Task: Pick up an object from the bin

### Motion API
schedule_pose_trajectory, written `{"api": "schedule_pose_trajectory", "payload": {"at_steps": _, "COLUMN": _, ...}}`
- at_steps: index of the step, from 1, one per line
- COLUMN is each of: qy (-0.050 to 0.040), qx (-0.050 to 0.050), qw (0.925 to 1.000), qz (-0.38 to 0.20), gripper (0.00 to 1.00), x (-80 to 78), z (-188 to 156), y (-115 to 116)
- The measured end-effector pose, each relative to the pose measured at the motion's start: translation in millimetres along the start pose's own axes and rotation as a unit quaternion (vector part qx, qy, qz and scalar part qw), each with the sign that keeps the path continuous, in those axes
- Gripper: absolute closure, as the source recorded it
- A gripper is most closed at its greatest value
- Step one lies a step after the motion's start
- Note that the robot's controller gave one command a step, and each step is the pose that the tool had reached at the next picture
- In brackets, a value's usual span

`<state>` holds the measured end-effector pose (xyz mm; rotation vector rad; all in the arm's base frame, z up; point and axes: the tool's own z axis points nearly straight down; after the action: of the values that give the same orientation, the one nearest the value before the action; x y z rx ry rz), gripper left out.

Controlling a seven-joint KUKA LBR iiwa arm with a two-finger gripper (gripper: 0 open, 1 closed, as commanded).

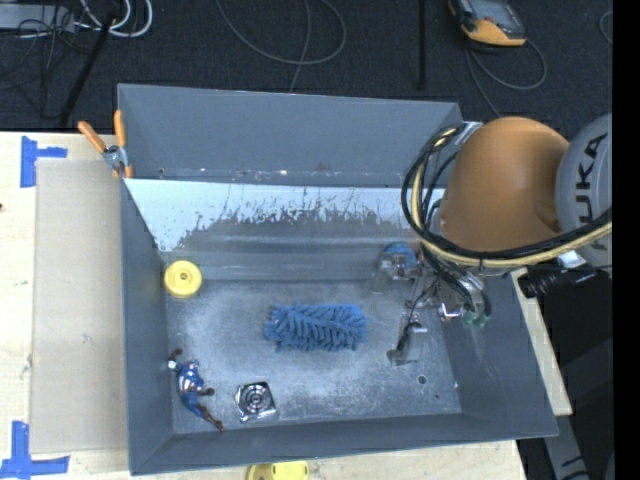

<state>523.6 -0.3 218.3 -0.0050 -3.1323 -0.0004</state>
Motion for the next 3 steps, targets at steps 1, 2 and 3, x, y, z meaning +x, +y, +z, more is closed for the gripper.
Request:
{"api": "schedule_pose_trajectory", "payload": {"at_steps": 1, "qy": -0.0015, "qx": 0.000, "qw": 1.0000, "qz": 0.000, "gripper": 0.00, "x": -0.3, "z": -2.1, "y": 0.0}}
{"api": "schedule_pose_trajectory", "payload": {"at_steps": 2, "qy": -0.0044, "qx": 0.000, "qw": 1.0000, "qz": 0.002, "gripper": 0.00, "x": 1.2, "z": 0.3, "y": 10.8}}
{"api": "schedule_pose_trajectory", "payload": {"at_steps": 3, "qy": -0.0086, "qx": -0.001, "qw": 0.9998, "qz": 0.020, "gripper": 0.00, "x": -48.3, "z": 46.9, "y": 25.1}}
